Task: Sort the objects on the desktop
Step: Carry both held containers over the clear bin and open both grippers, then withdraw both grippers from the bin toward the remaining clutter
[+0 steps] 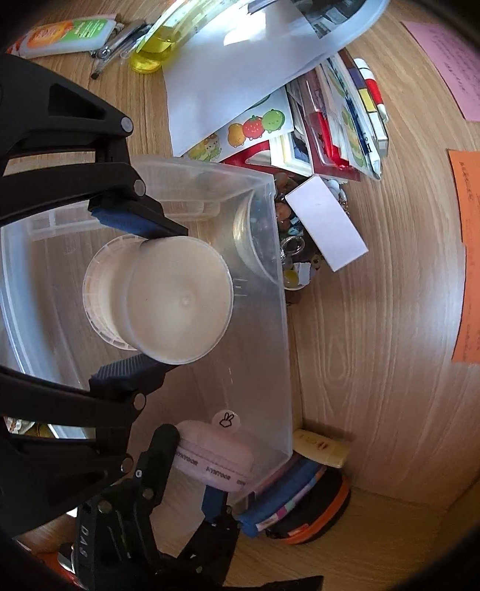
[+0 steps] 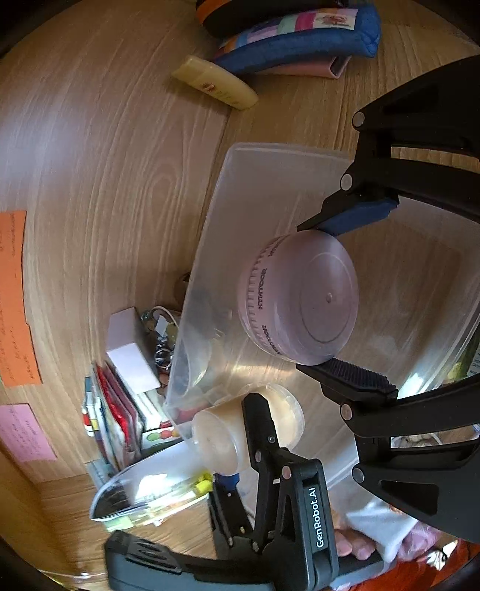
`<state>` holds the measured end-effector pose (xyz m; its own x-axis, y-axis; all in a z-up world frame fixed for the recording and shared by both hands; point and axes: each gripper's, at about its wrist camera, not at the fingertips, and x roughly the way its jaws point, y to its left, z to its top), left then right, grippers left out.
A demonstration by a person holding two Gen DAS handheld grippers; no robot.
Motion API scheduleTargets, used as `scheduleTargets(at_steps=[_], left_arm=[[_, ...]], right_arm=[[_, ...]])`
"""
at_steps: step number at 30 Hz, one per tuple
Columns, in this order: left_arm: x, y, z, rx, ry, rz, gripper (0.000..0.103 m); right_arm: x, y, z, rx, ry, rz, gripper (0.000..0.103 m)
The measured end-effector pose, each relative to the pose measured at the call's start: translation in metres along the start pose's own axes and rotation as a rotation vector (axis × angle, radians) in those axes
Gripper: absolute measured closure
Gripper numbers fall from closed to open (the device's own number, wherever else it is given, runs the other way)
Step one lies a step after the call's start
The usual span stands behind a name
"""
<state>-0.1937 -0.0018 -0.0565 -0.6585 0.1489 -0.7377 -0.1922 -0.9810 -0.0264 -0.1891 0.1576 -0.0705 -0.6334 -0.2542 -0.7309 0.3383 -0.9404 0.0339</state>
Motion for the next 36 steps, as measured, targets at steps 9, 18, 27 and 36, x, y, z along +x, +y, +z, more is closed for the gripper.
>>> scheduleTargets(at_steps=[9, 18, 27, 36], left_arm=[[0.003, -0.006, -0.002, 0.031, -0.005, 0.043, 0.046], [0.003, -0.005, -0.003, 0.033, -0.013, 0.041, 0.035], [-0.011, 0.000, -0.003, 0.003, -0.054, 0.025, 0.027], [-0.040, -0.005, -0.003, 0.016, -0.151, 0.058, 0.010]], right_arm=[[0.002, 0.005, -0.002, -0.020, -0.005, -0.031, 0.043], [0.001, 0.005, -0.004, -0.015, -0.021, -0.059, 0.035], [-0.001, 0.007, -0.004, -0.019, -0.042, -0.077, 0.020], [-0.016, 0.015, -0.002, -0.034, -0.076, -0.080, 0.020]])
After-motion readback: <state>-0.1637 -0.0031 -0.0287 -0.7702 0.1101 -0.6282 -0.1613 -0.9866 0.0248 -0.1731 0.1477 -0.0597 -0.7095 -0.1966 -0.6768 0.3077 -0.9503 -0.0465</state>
